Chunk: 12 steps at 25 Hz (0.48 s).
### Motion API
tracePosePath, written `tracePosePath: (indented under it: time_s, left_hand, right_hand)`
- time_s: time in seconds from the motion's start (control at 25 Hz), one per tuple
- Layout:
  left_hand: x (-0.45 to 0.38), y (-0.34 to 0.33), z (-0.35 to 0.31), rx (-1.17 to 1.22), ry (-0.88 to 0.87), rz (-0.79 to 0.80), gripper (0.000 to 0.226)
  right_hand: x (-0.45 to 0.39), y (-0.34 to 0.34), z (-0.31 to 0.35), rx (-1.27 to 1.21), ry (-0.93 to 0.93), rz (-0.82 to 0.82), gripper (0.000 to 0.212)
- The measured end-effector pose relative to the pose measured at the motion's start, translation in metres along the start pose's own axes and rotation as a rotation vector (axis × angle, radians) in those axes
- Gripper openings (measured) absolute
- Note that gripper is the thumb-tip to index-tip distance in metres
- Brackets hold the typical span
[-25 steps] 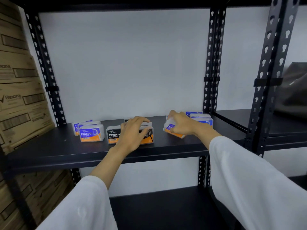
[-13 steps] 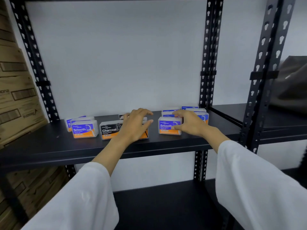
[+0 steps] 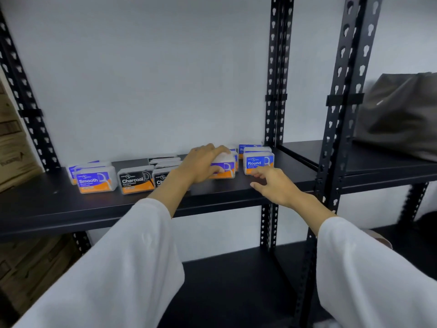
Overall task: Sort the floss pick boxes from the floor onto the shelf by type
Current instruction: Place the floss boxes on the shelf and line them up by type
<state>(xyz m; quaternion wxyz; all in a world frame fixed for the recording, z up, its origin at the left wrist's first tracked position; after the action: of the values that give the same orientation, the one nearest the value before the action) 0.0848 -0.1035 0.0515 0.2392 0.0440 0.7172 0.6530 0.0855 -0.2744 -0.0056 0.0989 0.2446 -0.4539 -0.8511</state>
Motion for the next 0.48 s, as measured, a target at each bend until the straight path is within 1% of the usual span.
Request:
tracePosePath:
  time_s: [0.12,0.24,0.36,0.48]
  left_hand:
    - [0.027,0.044,0.015,0.182,0.014,-0.148,0.048]
    - [0.07,0.081,0.052,0.19,0.074,-0.226,0.046]
    - [0.128,0.1,0.105,0.122,0.208,-0.241,0.045]
    - [0.191,0.098,0.166,0.081,0.357,-0.195,0.046]
  right_hand:
    - [-0.007,-0.002,0.033,-0.026,0.056,-0.038,0.029]
    - [-0.021,-0.009,0.093,-0.006,0.149,-0.109,0.027]
    - [-0.03,-0.029,0.14,0.087,0.189,-0.163,0.033]
    - [-0.03,-0.06,0.141,0.156,0.133,-0.134,0.033]
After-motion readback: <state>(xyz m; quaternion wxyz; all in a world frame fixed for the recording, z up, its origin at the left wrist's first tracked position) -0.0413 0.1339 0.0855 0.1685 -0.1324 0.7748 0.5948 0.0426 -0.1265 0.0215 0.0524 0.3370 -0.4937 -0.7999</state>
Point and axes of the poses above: each hand's wrist, its own x-axis away from the middle knuckle, its own y-axis out of the back of the hand, z = x × y, the point moved 8 cm from there along -x, towards the middle knuckle, and after that the axes turned 5 degrees about z, right-handed, at the moved point
